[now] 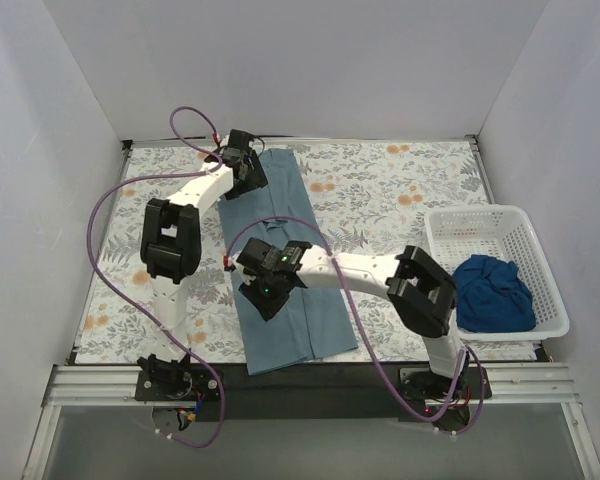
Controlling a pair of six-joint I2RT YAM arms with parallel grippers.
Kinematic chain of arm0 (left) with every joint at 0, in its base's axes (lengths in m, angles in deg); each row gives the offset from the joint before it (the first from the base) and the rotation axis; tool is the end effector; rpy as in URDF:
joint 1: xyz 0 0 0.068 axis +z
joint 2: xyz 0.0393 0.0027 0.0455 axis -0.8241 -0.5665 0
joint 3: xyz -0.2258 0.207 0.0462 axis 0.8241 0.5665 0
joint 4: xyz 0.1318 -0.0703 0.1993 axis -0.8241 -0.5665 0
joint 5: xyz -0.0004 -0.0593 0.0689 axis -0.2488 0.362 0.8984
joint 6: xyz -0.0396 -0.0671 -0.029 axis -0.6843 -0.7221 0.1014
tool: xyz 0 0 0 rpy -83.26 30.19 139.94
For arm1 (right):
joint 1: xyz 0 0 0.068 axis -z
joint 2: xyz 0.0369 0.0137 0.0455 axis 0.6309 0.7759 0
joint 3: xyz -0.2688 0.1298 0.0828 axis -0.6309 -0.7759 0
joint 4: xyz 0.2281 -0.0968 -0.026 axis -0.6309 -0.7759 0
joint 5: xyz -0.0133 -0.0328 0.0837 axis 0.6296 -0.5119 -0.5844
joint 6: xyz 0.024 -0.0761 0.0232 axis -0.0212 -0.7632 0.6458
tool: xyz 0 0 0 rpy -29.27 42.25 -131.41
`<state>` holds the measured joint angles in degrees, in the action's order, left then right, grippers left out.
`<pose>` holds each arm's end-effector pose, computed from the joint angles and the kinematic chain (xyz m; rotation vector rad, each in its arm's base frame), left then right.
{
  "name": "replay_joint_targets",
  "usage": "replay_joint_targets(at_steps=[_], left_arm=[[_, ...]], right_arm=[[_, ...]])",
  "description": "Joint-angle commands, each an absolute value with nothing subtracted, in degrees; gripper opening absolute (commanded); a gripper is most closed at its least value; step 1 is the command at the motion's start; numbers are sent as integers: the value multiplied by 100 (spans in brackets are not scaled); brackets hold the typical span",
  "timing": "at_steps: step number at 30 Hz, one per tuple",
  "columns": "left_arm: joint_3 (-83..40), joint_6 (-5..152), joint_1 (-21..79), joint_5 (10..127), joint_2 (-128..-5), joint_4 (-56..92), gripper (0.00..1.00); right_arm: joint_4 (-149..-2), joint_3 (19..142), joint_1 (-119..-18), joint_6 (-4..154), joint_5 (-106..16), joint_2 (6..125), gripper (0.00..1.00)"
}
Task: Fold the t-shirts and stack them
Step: Fold the tshirt
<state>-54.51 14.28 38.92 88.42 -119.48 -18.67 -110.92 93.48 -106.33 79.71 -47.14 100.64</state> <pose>0.5042 -0.1346 0.1924 -1.2426 2.2576 -0.3252 0.1636 0.4216 0.1976 -1.3774 2.4769 0.6062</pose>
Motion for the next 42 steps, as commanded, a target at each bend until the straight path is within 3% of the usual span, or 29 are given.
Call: replay_joint_targets(at_steps=[1,4,8,15,19,24,42], left_arm=[[-5187,1468,3941,9315,-10358,-1753,70],[-4730,1398,3967,9842,-9661,-1753,71],[-3004,1319,3967,10213,-8030,-1525,71],[-40,1143,3959,9924,-5691,-954,70],[852,1204,3967,9836,-4942,-760,70],[1362,1117,3967,9888,-4693,-505,70],[1231,1239,3967,9827,-5115,-505,68]], right_arm=[[-11121,9212,-10338,7890,-3547,8932,33],[-10981,9018,-9891,7794,-3061,8613,33],[-10743,9000,-9160,7697,-3077,8568,31],[-10418,9457,-8386,7565,-3331,9200,24],[-10409,9852,-8315,7565,-3533,9753,24],[-10295,10160,-8323,7679,-3683,10194,24],[-10049,10187,-8332,8022,-4140,10818,28]])
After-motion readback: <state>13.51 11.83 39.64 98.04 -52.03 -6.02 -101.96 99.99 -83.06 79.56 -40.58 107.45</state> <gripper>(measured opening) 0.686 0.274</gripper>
